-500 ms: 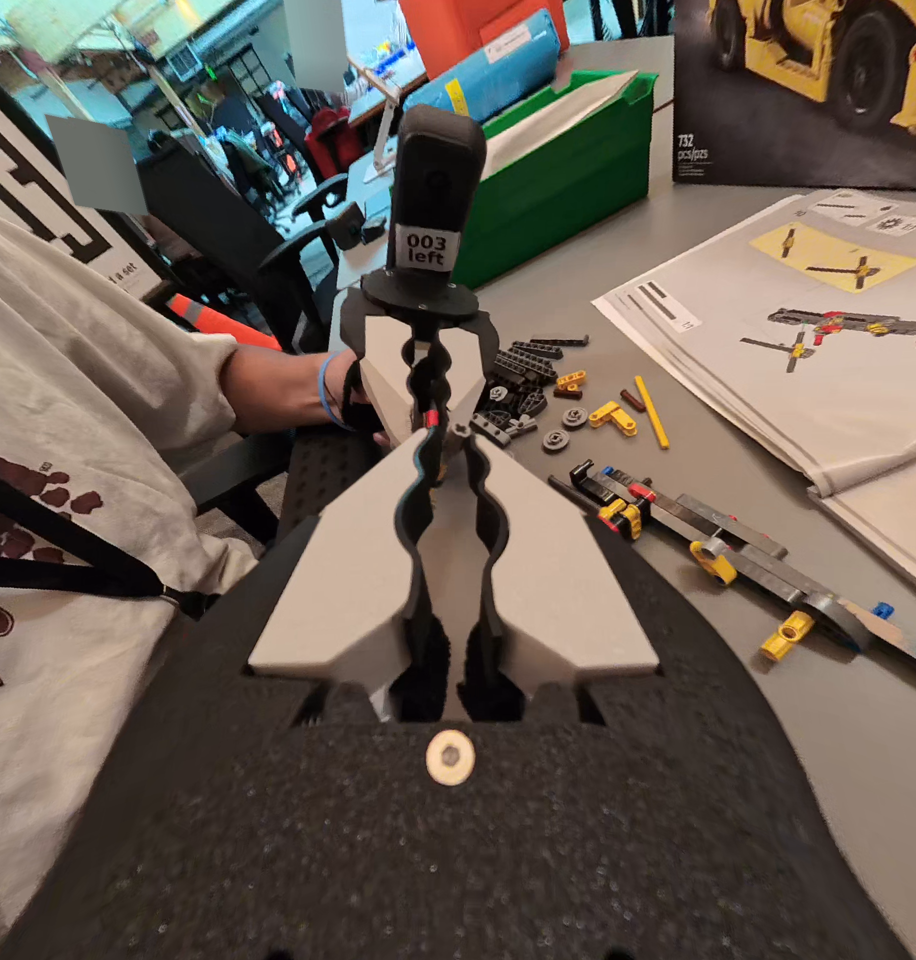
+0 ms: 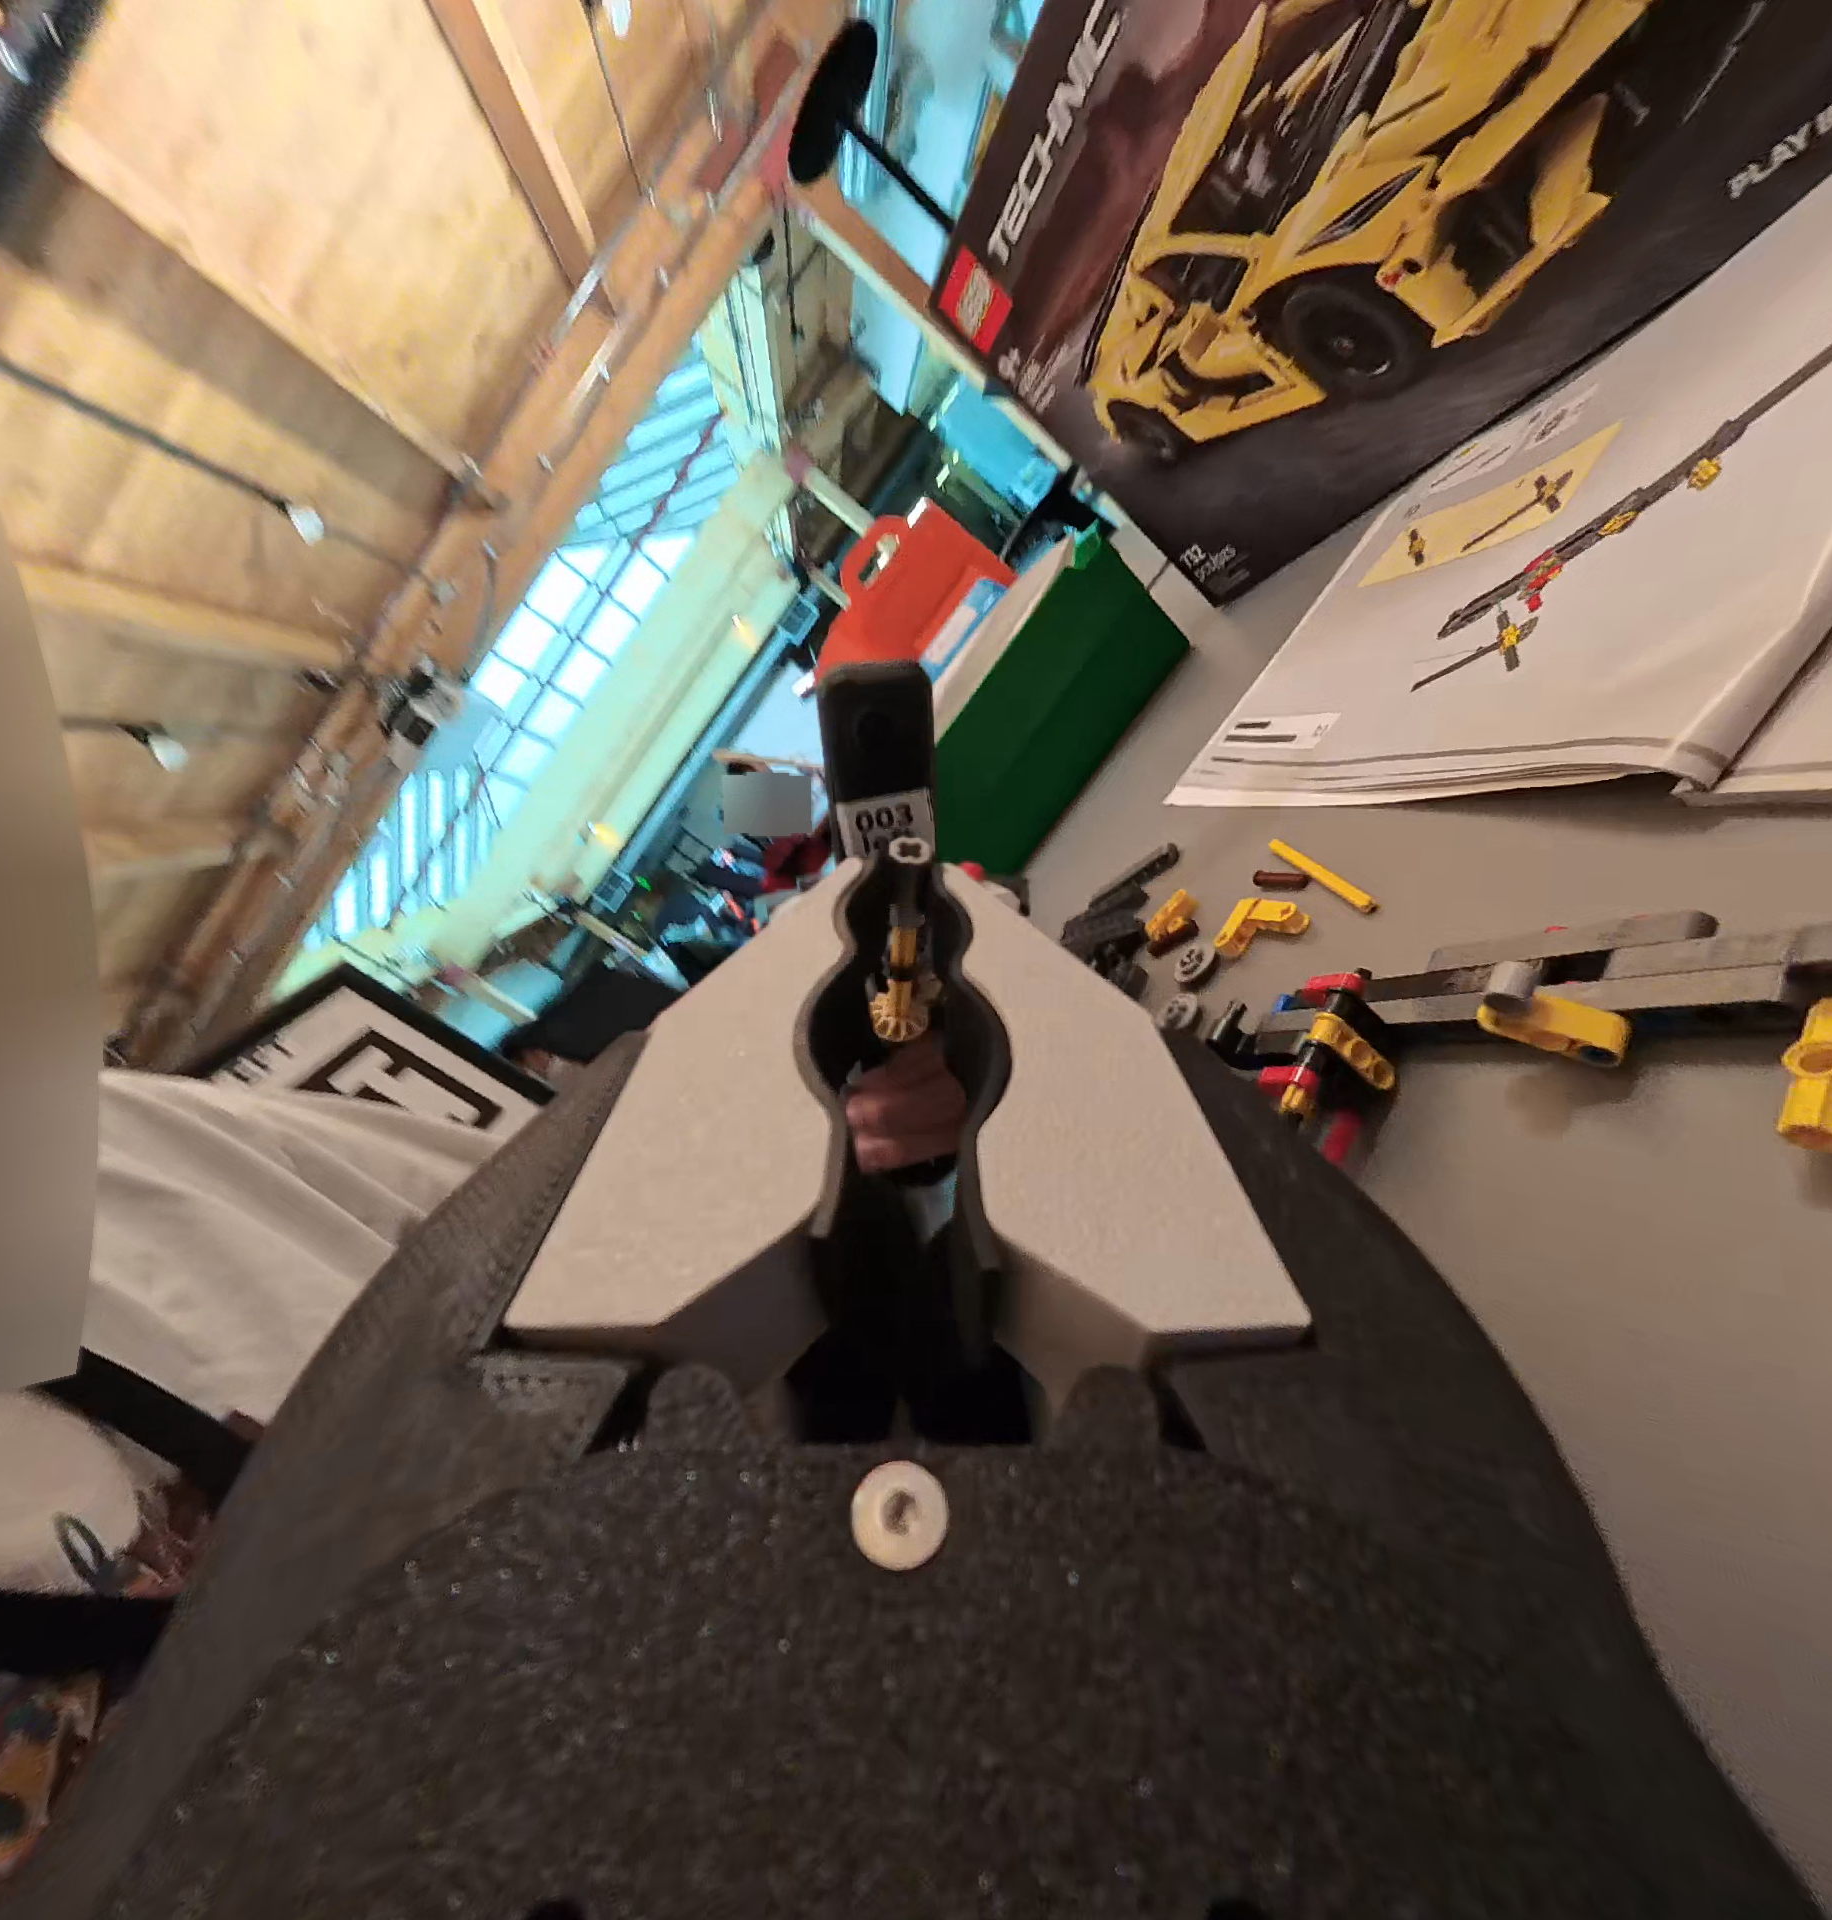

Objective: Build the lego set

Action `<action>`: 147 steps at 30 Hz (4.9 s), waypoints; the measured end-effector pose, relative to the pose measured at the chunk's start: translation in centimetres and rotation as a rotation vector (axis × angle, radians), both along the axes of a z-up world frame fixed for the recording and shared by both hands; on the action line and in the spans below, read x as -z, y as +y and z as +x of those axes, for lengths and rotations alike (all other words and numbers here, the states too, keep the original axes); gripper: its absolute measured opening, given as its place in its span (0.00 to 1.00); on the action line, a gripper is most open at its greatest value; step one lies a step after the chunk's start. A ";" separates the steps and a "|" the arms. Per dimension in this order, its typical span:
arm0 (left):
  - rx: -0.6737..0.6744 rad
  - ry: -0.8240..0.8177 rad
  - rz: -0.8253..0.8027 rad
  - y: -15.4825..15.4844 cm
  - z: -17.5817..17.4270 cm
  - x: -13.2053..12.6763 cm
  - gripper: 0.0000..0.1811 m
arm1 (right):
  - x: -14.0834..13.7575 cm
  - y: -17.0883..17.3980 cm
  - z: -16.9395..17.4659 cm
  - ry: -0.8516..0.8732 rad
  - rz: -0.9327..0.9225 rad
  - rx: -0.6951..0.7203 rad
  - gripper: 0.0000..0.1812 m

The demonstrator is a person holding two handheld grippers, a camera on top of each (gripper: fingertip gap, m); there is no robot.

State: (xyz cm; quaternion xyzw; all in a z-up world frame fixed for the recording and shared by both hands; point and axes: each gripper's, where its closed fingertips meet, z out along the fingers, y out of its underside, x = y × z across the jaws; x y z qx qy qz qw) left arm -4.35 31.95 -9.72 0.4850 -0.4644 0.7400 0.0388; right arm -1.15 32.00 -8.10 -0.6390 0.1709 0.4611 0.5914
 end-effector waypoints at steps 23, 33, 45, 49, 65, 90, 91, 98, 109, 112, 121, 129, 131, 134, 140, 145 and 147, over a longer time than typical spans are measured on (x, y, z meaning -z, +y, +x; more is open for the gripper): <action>-0.358 -0.224 0.768 0.4 1.7 -0.2 0.08 | -1.3 1.5 0.9 0.234 0.087 0.131 0.03; -0.400 -0.273 0.920 0.2 1.9 -0.1 0.04 | -1.0 1.7 1.0 0.298 0.088 0.124 0.03; -0.401 -0.243 1.044 0.6 1.7 0.8 0.03 | -0.4 1.5 0.3 0.059 0.078 0.138 0.03; -0.410 -0.234 1.089 0.8 1.6 1.2 0.03 | 0.2 1.6 0.2 0.107 0.058 0.126 0.03; -0.300 -0.275 1.077 -0.3 0.6 1.9 0.03 | 0.3 0.7 -0.6 -0.181 -0.019 -0.054 0.11; -0.018 -0.396 1.147 -3.8 -1.8 4.3 0.03 | 3.7 -4.8 -3.3 -0.527 0.029 -0.390 0.03; -0.018 -0.396 1.150 -3.8 -1.8 4.3 0.03 | 3.8 -4.8 -3.3 -0.523 0.023 -0.396 0.03; -0.008 -0.393 1.198 -3.8 -1.8 4.9 0.03 | 4.4 -4.9 -3.6 -0.532 0.002 -0.414 0.03; 0.068 -0.356 1.349 -4.0 -2.0 7.5 0.03 | 7.0 -5.3 -3.9 -0.601 -0.109 -0.472 0.03; 0.070 -0.349 1.360 -3.9 -2.0 7.7 0.03 | 7.2 -5.3 -3.9 -0.612 -0.117 -0.473 0.03; 0.086 -0.337 1.462 -4.1 -2.0 8.7 0.03 | 8.7 -5.1 -4.7 -0.667 -0.167 -0.505 0.03; 0.057 -0.320 1.449 -3.7 -1.6 8.4 0.03 | 8.4 -4.6 -4.5 -0.676 -0.156 -0.470 0.03; 0.046 -0.329 1.439 -3.8 -1.6 8.1 0.03 | 8.0 -4.5 -4.4 -0.669 -0.147 -0.455 0.03; 0.018 -0.363 1.431 -3.6 -1.4 7.5 0.03 | 7.3 -4.5 -4.1 -0.657 -0.124 -0.426 0.03; 0.034 -0.375 1.476 -3.7 -1.6 8.0 0.03 | 7.8 -4.8 -4.3 -0.667 -0.142 -0.431 0.03; 0.026 -0.361 1.507 -3.6 -1.6 8.2 0.03 | 8.2 -4.8 -4.5 -0.700 -0.157 -0.439 0.03; 0.010 -0.363 1.499 -3.7 -1.4 7.8 0.03 | 7.8 -4.8 -4.3 -0.682 -0.147 -0.431 0.03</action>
